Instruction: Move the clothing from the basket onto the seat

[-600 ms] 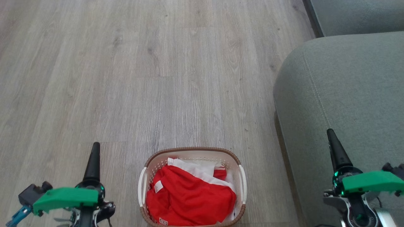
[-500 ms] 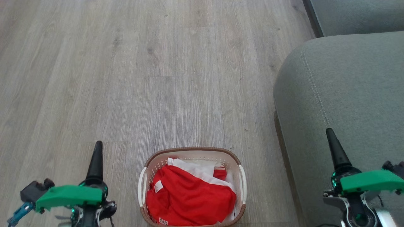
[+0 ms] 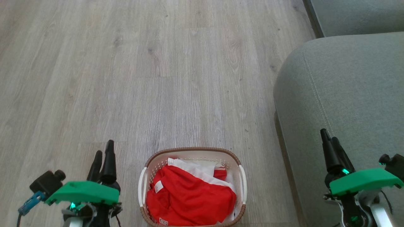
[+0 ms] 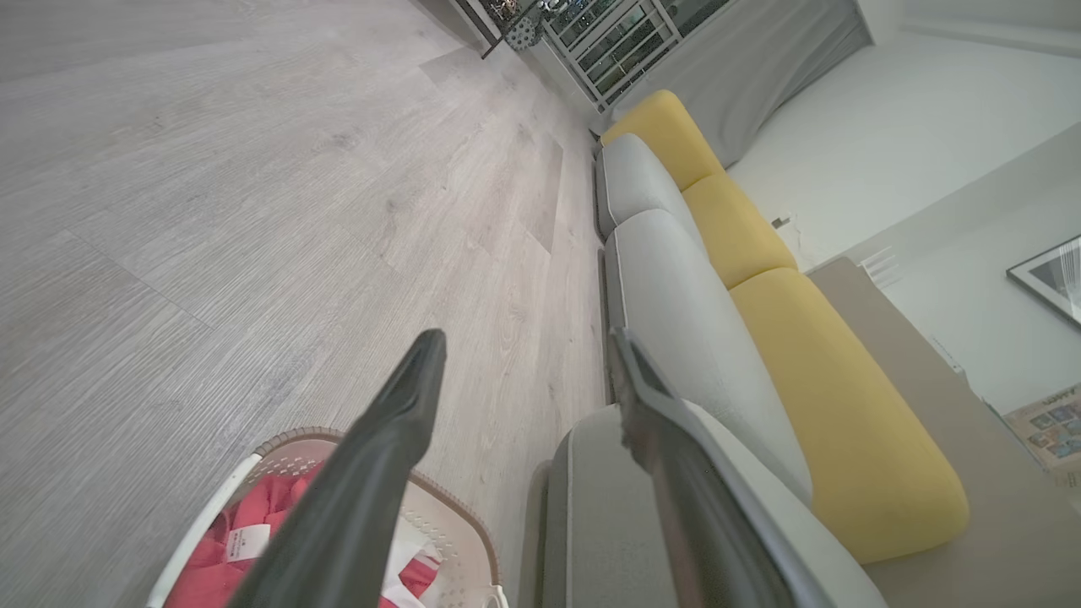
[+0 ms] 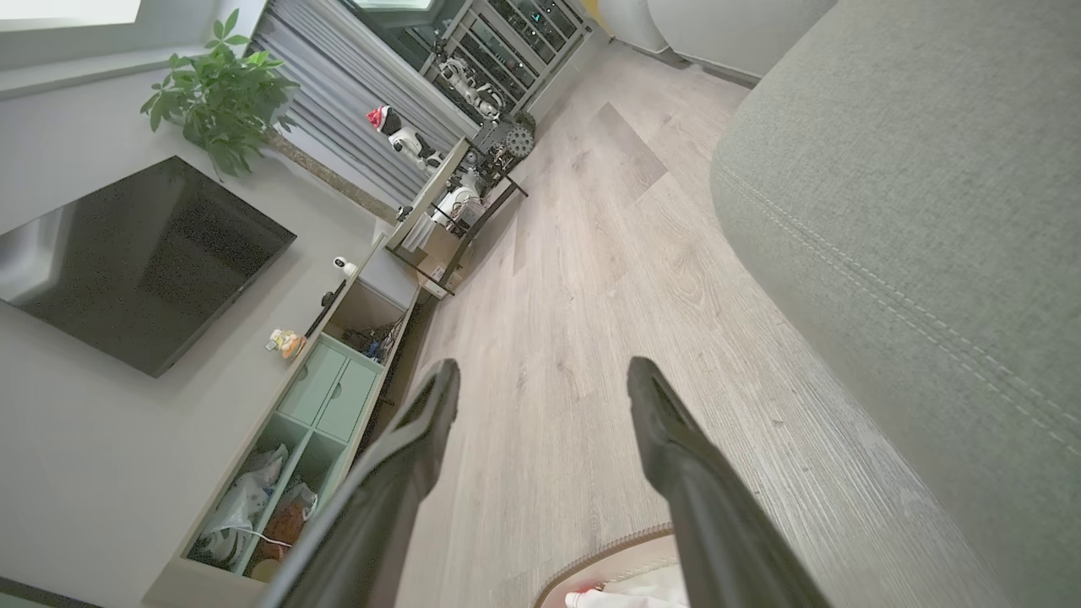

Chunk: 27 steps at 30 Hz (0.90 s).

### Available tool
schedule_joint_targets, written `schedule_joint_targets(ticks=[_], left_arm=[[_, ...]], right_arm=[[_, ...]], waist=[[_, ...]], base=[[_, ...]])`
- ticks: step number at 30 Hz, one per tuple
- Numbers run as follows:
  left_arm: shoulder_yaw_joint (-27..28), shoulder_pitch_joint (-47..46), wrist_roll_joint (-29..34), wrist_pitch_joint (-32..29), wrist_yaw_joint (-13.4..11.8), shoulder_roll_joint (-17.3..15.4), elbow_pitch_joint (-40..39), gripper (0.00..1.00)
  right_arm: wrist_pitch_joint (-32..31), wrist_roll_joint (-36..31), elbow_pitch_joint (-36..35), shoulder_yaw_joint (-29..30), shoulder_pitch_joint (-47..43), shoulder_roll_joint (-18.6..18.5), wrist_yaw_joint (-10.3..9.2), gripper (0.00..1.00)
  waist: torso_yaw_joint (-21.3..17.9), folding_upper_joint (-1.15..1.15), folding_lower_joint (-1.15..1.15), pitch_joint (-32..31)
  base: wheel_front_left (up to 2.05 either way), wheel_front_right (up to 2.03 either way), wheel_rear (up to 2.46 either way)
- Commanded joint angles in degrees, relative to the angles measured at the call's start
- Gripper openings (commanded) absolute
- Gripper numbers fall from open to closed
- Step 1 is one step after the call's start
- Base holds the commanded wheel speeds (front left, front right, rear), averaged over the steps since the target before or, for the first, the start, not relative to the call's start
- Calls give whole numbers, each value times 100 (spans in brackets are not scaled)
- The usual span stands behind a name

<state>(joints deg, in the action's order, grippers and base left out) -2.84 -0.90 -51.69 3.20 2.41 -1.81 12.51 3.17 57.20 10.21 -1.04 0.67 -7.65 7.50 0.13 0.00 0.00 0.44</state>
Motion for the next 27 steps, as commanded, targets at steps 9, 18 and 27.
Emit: schedule_joint_targets(ticks=[9,18,27], left_arm=[[-24,-295,757,203,-119,-74,-293,100],[-113,-331,1380,354,-193,-79,-389,100],[-201,-356,2015,504,-275,-84,-512,100]], right_arm=[[198,-650,-301,-147,339,-196,-1,100],[351,-1215,-423,-245,359,-255,-1,100],[502,-1738,-545,-351,380,-317,-1,100]], waist=[[9,0,0,7],[18,0,0,24],[25,0,0,34]], base=[[0,0,0],[0,0,0],[0,0,0]])
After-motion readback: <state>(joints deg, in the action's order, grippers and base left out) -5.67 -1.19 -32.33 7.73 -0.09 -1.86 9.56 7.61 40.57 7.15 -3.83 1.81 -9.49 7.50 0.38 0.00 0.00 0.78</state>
